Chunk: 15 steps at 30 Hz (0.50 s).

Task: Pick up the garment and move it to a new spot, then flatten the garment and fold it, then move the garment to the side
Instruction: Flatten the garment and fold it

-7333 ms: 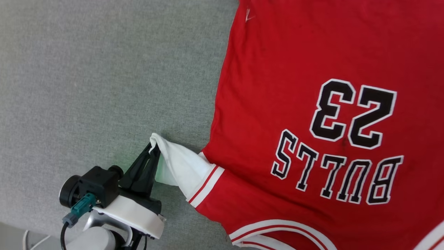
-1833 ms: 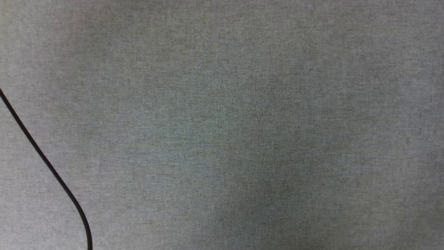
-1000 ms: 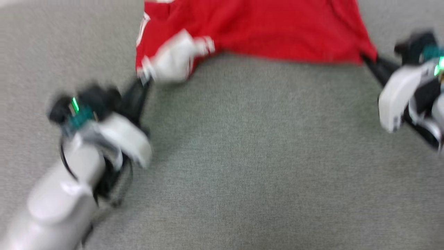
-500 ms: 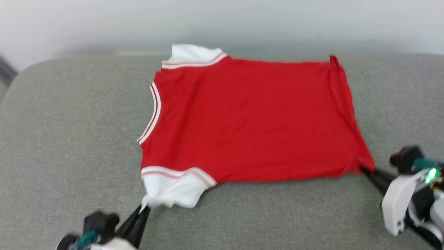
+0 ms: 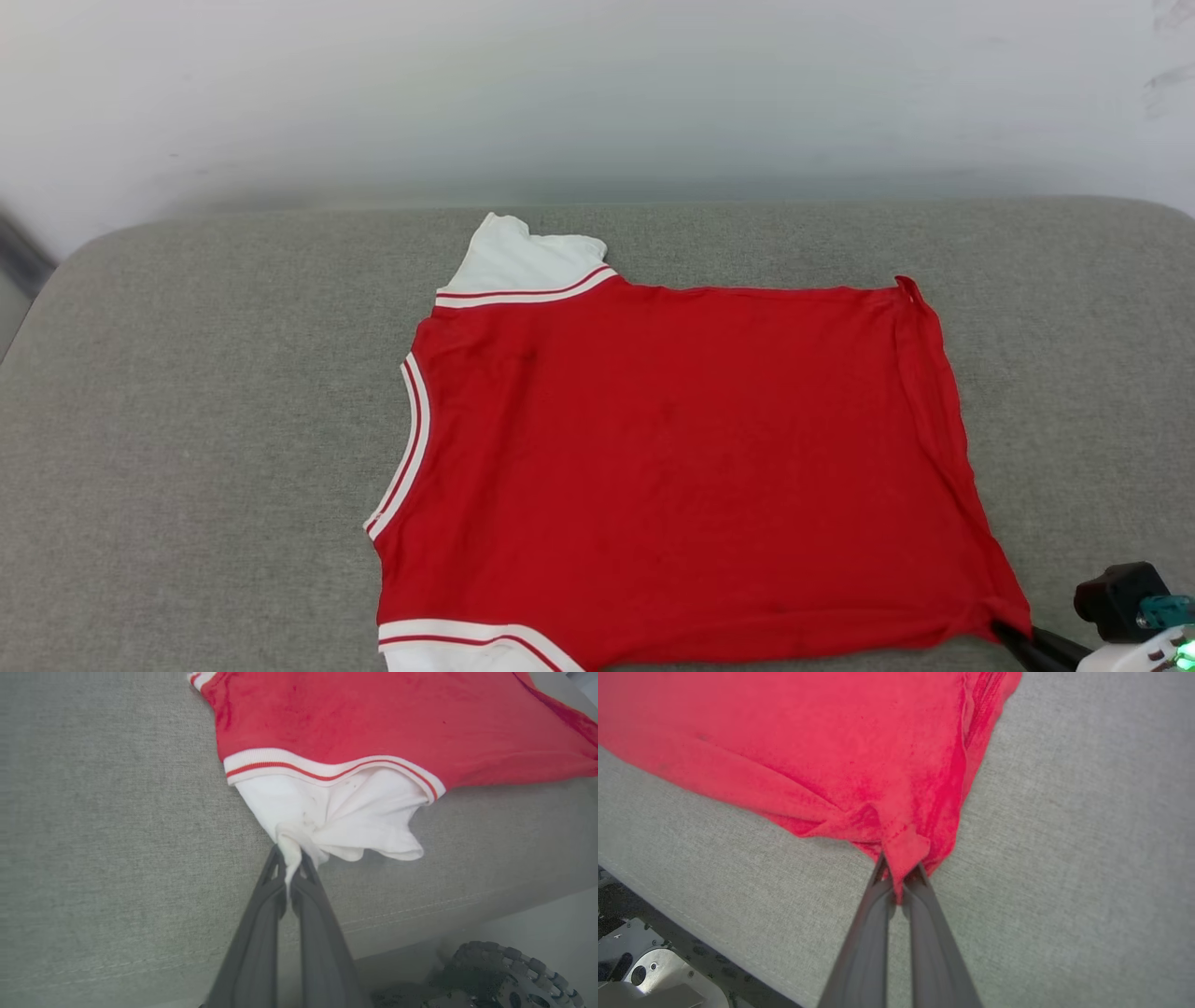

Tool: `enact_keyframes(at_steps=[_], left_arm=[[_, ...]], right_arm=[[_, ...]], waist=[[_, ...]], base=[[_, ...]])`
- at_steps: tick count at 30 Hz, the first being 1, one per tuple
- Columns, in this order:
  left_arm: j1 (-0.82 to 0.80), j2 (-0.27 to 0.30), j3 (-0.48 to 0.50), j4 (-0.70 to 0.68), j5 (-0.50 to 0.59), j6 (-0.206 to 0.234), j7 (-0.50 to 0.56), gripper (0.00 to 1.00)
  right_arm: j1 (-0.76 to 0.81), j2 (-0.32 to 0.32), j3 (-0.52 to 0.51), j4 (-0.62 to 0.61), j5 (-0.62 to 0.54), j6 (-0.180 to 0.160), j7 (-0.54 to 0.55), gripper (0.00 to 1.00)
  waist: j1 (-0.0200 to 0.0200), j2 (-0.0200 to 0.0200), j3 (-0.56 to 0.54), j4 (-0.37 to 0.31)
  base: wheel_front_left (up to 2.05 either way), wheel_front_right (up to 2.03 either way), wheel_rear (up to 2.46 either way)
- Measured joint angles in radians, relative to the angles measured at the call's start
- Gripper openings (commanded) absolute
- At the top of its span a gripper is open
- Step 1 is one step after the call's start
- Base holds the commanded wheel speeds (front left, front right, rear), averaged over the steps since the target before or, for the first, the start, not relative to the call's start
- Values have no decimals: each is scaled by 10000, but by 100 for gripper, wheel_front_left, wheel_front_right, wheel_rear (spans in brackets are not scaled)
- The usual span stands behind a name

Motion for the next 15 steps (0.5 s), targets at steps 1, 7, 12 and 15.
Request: enact_keyframes(at_steps=[1,7,12,15], left_arm=[[-32,52,15,-19,77,0,-15,0],[-1147,96,-36,-15,729,-291,63,0],[-2514,222,38,207,1223,-752,309,0],[-3338,228,98,405,1432,-993,502,0]], right_arm=[[107,92,-221,-125,-86,0,96,0],[253,686,-1131,-872,-587,0,692,0],[-78,882,-1638,-1335,-809,0,1057,0],[-396,993,-1875,-1546,-882,0,1170,0]], waist=[[1,0,23,9],[2,0,175,59],[2,0,436,9],[3,0,683,-54]], base=[[0,0,0],[0,0,0],[0,0,0],[0,0,0]])
